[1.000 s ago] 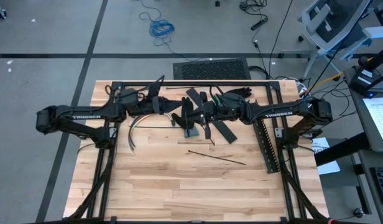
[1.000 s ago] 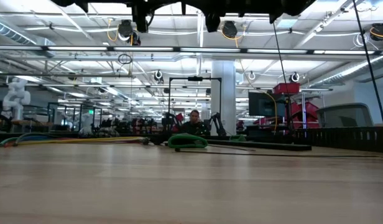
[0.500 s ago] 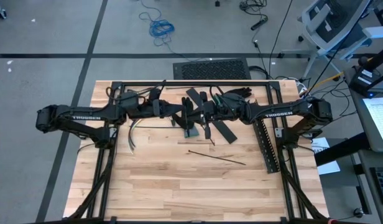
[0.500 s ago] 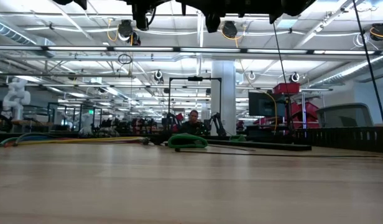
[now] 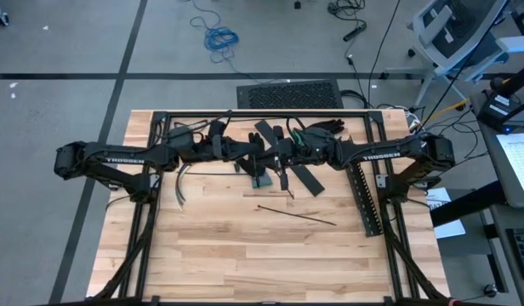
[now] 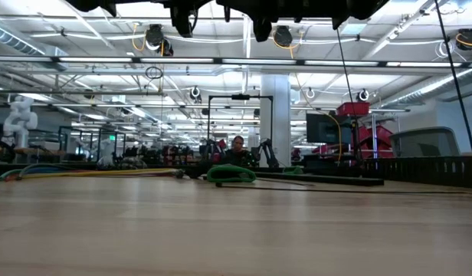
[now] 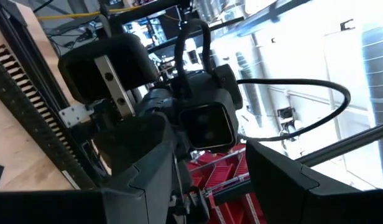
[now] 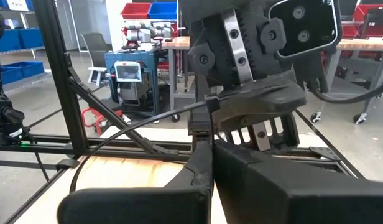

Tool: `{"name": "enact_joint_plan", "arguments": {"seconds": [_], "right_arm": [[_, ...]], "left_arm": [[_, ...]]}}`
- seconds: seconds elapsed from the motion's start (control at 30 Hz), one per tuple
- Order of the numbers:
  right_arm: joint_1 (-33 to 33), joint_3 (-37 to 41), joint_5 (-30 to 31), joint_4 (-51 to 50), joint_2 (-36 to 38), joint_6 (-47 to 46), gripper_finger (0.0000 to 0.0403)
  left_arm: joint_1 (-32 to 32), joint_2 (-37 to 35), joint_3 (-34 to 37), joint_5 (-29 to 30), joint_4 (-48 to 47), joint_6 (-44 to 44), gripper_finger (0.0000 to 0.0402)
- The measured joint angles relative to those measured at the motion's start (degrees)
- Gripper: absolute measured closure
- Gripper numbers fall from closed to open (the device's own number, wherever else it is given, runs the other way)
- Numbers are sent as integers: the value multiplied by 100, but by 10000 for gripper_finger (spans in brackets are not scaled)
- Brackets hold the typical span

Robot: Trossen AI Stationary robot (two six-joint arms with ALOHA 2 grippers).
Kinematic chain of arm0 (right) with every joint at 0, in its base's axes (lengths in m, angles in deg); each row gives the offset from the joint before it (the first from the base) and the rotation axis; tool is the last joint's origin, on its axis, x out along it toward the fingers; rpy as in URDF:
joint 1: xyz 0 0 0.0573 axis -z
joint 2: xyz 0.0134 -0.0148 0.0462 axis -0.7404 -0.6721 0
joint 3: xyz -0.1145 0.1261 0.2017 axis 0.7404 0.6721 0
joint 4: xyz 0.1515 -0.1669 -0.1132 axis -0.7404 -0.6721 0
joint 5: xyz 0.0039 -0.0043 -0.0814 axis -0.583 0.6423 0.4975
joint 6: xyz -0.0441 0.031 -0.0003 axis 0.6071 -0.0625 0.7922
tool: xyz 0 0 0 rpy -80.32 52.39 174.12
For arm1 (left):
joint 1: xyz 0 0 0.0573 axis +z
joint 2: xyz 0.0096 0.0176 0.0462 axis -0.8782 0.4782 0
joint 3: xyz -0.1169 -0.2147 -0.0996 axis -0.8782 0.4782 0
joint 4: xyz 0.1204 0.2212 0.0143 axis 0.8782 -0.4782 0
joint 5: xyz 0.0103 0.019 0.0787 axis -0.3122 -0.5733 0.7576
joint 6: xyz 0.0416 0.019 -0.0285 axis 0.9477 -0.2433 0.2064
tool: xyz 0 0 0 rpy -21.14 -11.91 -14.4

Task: Ziptie cables
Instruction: Wrap the black zip tie on the cable

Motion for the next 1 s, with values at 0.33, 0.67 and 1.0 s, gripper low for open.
{"name": "enact_joint_plan", "arguments": {"seconds": [0.33, 0.67, 1.0], "right_arm": [[8, 2, 4, -37, 0, 42, 403], [83, 2, 58, 6, 0, 102, 403], [83, 2, 56, -3, 0, 89, 403]], "left_arm": [[-2, -83, 0, -94, -63, 2, 207], [0, -90, 0, -74, -251, 236, 207], [-1, -90, 0, -57, -283, 312, 211]]}}
